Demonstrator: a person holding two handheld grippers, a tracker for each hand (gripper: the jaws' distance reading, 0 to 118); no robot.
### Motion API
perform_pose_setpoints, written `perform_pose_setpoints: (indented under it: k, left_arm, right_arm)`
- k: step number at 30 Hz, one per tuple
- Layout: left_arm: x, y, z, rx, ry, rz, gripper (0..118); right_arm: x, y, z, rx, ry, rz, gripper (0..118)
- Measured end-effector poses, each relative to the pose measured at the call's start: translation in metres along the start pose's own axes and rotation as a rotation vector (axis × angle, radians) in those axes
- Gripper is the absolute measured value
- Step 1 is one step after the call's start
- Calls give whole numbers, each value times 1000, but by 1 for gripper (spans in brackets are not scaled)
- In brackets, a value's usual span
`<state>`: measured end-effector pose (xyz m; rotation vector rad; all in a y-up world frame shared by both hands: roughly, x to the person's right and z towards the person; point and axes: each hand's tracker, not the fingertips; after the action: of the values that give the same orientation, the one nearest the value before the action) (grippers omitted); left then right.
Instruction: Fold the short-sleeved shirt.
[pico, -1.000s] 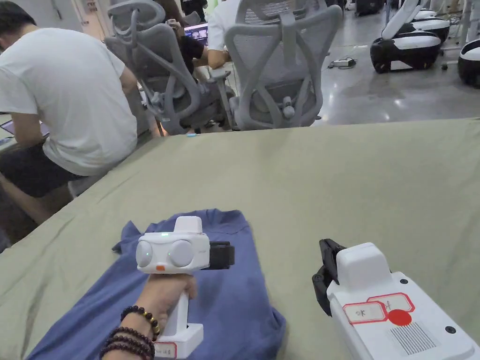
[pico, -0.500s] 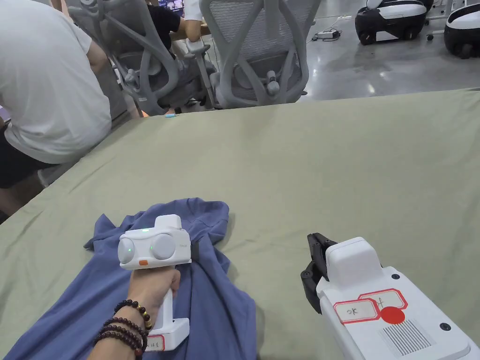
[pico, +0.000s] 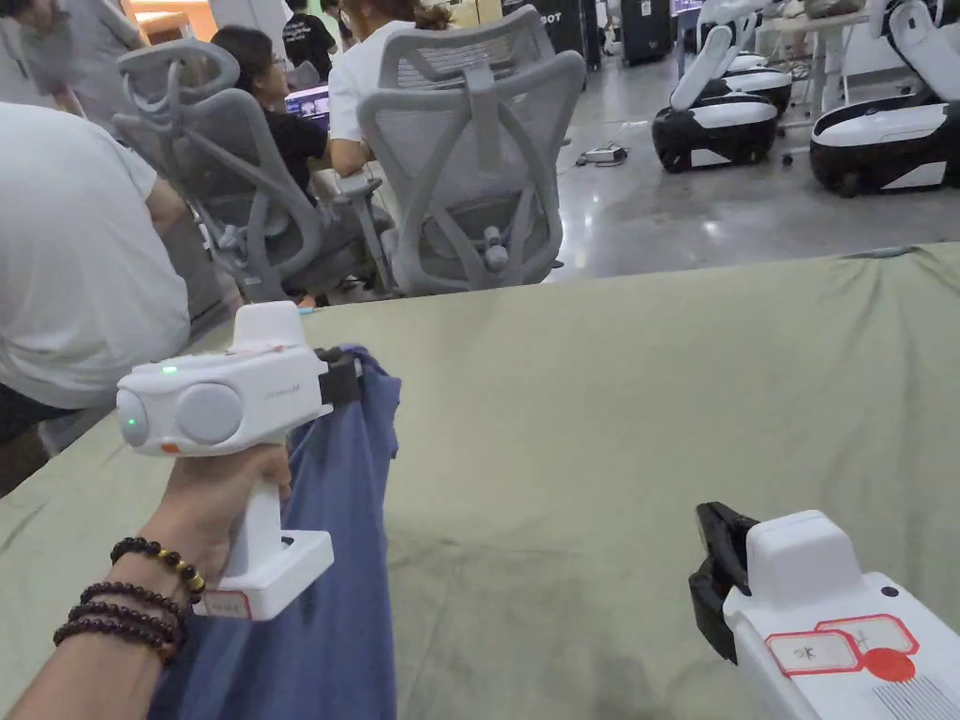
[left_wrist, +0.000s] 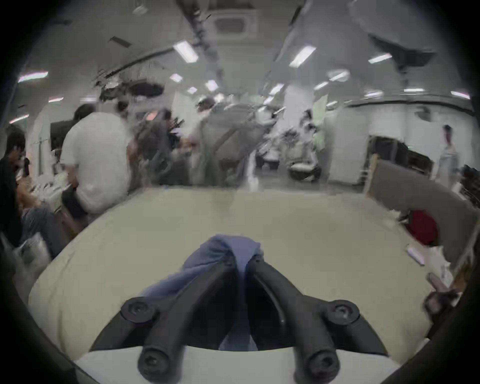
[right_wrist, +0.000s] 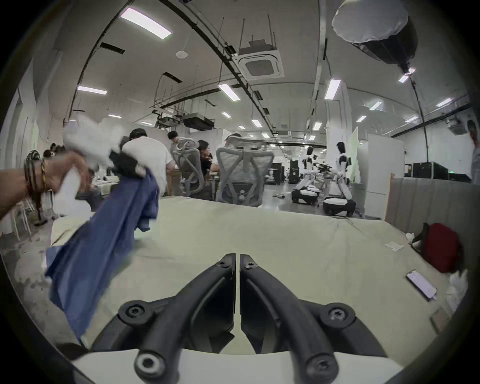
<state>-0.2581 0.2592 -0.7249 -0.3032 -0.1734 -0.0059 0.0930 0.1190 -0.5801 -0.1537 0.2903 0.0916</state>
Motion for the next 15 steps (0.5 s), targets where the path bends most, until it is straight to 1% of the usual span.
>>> perform_pose_setpoints:
  k: [1, 3, 5, 6, 8, 10, 12, 13, 15]
  left_arm:
    - [29, 16, 5, 23, -71, -40, 2]
    - [75, 37, 8, 28, -195, -62, 2]
    - [138, 47, 8, 43, -350, -105, 2]
    - [160, 48, 3, 46, -414, -113, 2]
    - [222, 44, -11, 42, -592, -117, 2]
    - [281, 32, -28, 4, -713, -118, 2]
    - [334, 11, -62, -53, -815, -107, 2]
    - [365, -8, -79, -87, -848, -110, 2]
    - [417, -49, -117, -205, -869, -128, 2]
  right_arm:
    - [11, 0, 9, 2, -21, 13, 4]
    - [34, -2, 26, 18, -28, 10, 4]
    - [59, -3, 47, 20, -100, 14, 4]
    - [69, -4, 55, 23, -129, 13, 4]
    - [96, -4, 76, 35, -191, -8, 4]
    - [120, -5, 94, 38, -252, -27, 4]
    - [143, -8, 111, 37, -308, -40, 4]
    - [156, -11, 121, 30, -345, -44, 4]
    - [176, -18, 134, 1, -409, -60, 4]
